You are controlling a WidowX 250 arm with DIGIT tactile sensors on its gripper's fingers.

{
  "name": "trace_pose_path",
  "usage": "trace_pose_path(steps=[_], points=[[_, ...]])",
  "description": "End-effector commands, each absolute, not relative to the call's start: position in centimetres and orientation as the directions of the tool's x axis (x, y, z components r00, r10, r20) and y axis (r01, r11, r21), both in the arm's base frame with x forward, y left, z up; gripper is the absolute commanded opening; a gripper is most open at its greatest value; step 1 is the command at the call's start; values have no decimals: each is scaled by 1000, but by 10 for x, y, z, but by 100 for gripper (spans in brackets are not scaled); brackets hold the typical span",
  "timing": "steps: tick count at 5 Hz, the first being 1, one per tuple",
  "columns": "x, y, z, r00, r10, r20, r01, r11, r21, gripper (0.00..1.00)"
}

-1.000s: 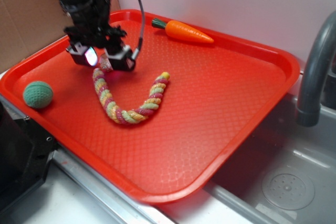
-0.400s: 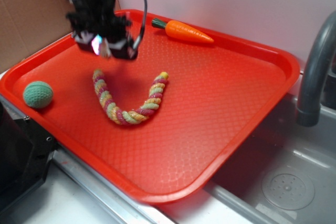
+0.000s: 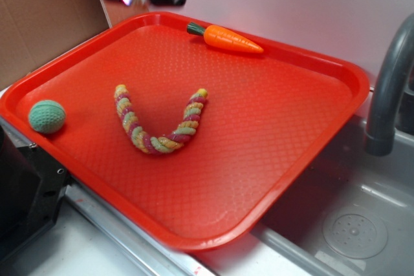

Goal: Grab the shell.

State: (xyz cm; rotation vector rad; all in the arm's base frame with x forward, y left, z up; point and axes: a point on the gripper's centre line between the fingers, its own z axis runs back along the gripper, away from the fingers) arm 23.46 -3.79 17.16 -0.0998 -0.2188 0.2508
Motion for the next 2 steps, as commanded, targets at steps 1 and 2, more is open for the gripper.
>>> trace_pose_path(steps=[1, 2], points=[[223, -29, 232, 922, 349, 168, -327, 934, -145, 0], [219, -9, 231, 904, 395, 161, -377, 917, -129, 0]])
